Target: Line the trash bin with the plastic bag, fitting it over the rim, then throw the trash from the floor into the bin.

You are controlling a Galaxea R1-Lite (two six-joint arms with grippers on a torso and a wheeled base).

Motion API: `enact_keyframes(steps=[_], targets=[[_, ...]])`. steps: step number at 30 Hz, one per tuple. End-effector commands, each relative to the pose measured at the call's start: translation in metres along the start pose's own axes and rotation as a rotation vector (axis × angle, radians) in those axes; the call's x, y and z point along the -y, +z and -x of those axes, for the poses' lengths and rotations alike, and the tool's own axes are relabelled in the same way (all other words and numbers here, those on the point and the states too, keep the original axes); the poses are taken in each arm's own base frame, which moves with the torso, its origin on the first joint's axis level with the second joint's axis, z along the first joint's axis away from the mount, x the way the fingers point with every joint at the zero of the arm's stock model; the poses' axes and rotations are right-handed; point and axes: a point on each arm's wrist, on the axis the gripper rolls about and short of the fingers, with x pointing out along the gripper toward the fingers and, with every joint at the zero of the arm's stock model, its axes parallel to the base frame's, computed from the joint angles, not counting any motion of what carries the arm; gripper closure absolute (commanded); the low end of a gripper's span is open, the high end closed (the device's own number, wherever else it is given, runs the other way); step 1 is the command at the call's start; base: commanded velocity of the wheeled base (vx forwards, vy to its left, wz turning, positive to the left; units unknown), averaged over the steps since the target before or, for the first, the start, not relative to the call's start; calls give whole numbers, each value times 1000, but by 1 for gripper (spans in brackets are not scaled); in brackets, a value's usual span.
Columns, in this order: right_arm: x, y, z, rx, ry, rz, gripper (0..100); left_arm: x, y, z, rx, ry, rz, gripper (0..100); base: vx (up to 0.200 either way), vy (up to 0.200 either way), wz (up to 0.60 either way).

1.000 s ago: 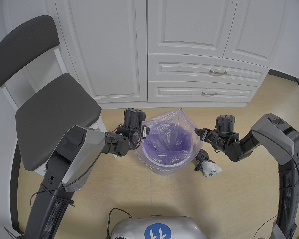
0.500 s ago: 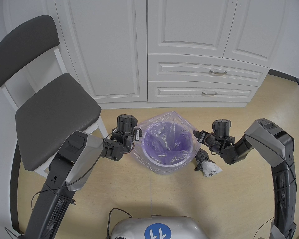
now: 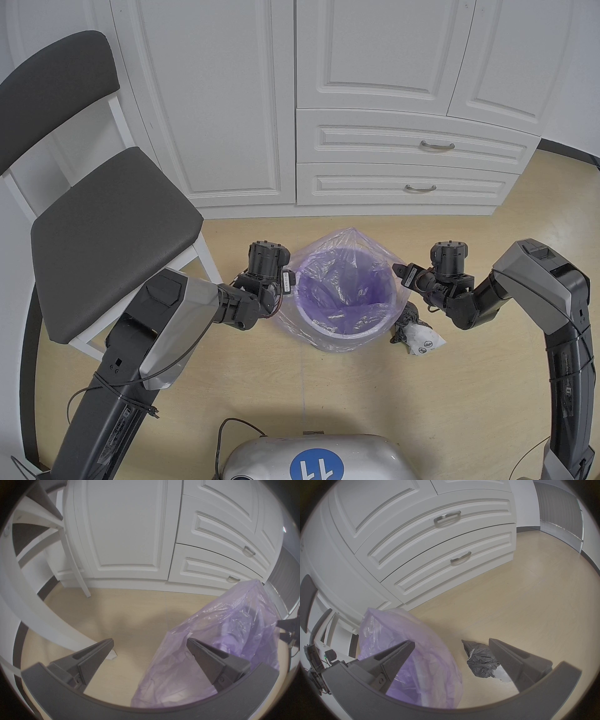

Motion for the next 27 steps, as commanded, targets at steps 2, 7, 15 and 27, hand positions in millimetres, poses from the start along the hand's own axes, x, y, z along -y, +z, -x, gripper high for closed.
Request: enact_keyframes(steps=[2, 7, 15, 27], targets=[[2, -1, -1, -5, -6, 0, 0, 17, 14, 19, -16, -25, 58, 0, 0, 0, 0], [4, -6, -3, -21, -9, 2, 0, 27, 13, 29, -59, -25, 91, 0, 0, 0, 0], [12, -5, -9, -16, -16, -7, 0, 21, 24, 30, -43, -10, 96, 0, 0, 0, 0], [19, -15, -24, -19, -27, -56, 0, 13, 23, 24, -37, 0, 106, 0, 0, 0, 0]])
